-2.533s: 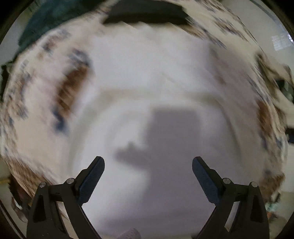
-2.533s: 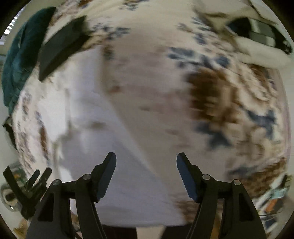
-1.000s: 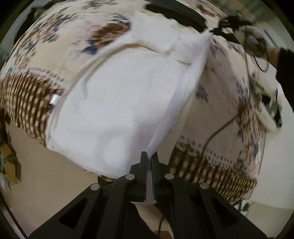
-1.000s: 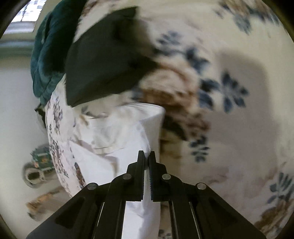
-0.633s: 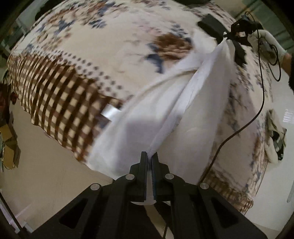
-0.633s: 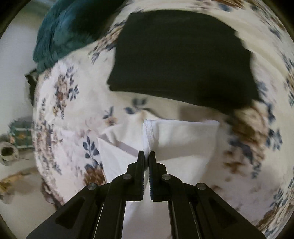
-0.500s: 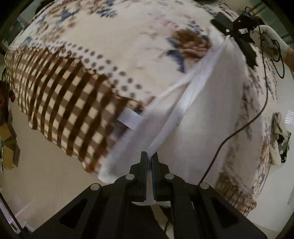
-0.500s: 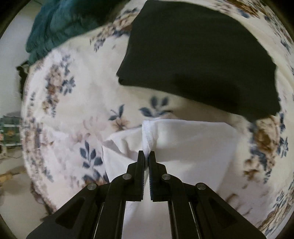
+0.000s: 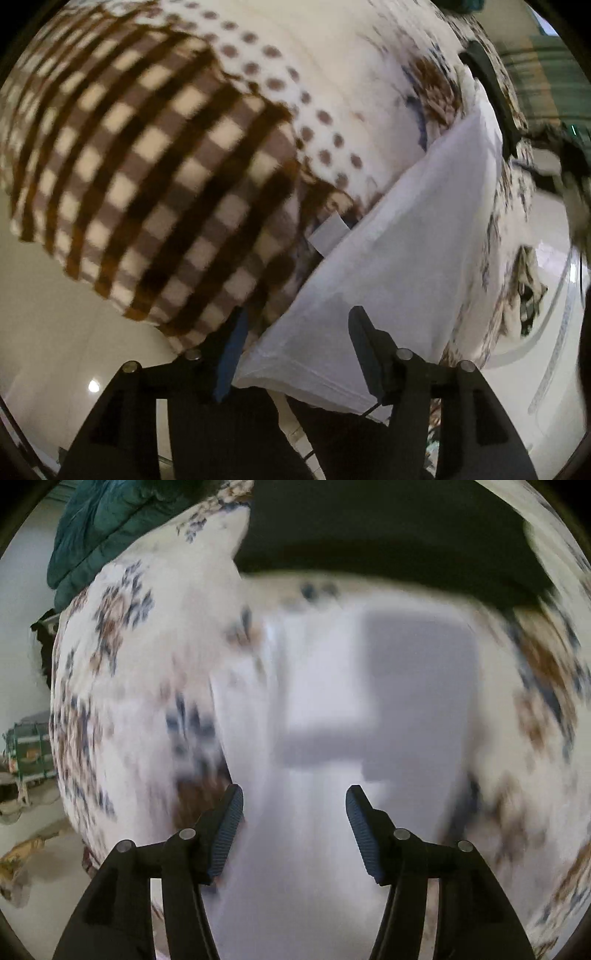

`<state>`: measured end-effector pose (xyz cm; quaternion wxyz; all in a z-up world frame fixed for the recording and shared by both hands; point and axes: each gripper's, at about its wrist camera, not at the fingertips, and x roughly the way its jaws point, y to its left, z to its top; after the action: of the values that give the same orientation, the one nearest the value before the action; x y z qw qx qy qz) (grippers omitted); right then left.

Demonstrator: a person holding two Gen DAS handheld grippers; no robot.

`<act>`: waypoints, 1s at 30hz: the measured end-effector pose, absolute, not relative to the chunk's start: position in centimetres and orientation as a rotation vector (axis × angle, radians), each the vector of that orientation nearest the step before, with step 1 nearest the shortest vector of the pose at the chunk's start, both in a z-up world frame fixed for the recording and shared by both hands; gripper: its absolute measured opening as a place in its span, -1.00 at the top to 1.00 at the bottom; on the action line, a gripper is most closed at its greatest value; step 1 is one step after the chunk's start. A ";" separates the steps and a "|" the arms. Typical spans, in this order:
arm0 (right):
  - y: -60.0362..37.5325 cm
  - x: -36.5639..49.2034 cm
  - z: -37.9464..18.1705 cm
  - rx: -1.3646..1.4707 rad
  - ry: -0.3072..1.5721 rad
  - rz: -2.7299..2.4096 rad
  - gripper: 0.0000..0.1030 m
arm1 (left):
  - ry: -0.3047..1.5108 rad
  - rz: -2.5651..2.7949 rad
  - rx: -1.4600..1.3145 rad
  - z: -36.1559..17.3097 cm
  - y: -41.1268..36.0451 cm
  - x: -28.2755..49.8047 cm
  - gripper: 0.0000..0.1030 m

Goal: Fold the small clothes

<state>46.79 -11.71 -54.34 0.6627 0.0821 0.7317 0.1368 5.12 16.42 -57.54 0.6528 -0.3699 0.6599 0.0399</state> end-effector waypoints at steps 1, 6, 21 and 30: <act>-13.0 44.7 -54.2 0.197 1.669 0.303 -0.17 | 1.522 0.076 -0.818 -58.0 15.9 5.4 -0.04; -18.7 29.6 -57.9 0.339 1.878 0.228 -0.17 | 1.558 0.052 -0.733 -58.8 14.5 6.8 0.00; -19.3 6.9 -63.2 0.555 2.026 0.236 0.93 | 1.622 0.100 -0.623 -55.9 11.7 6.8 0.85; -26.1 17.8 -54.3 0.689 1.725 0.340 -0.31 | 1.326 -0.028 -0.685 -47.9 11.6 20.7 -0.24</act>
<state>17.80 -26.15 -54.34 0.5865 0.2954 0.7399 0.1458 20.70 11.64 -47.92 0.7343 -0.3116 0.6030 -0.0128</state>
